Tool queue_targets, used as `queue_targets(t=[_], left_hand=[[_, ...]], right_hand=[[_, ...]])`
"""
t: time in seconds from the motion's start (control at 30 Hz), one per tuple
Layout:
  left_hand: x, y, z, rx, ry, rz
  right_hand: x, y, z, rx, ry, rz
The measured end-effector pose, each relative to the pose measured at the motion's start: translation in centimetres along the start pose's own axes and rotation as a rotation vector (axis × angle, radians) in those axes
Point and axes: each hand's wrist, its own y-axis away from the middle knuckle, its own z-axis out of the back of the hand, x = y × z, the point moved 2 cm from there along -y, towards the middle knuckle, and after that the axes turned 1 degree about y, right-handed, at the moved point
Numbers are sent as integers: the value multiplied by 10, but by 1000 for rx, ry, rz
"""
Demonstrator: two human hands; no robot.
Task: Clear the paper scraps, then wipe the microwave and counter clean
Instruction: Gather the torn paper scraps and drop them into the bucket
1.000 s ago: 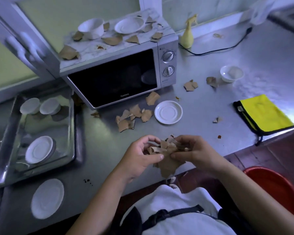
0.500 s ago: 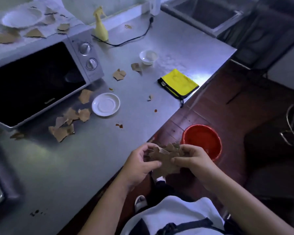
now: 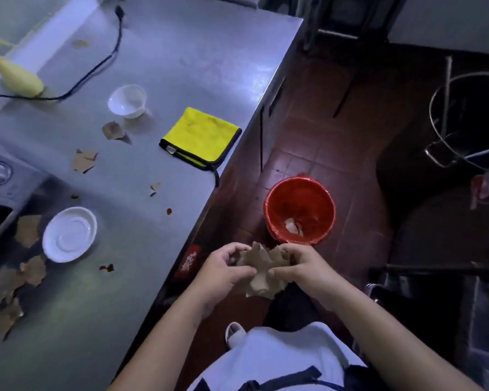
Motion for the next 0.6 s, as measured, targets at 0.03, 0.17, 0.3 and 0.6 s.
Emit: queue_targets(t=[0.03,0.17,0.3,0.6], left_hand=[[-5,-19,-11,7,-2,38],[-17,-98,-48,-62,-4,157],[-22,-160,-65,-225,-24,223],[19,-207,-58,-236,-1,415]], right_hand=[[-5,-11,16,-6,-23,-40],[-39,-66,75,-101,-206,-267],[-76,-128,125,-296,-334,-574],[-141,-262,193,-570,-224,-785]])
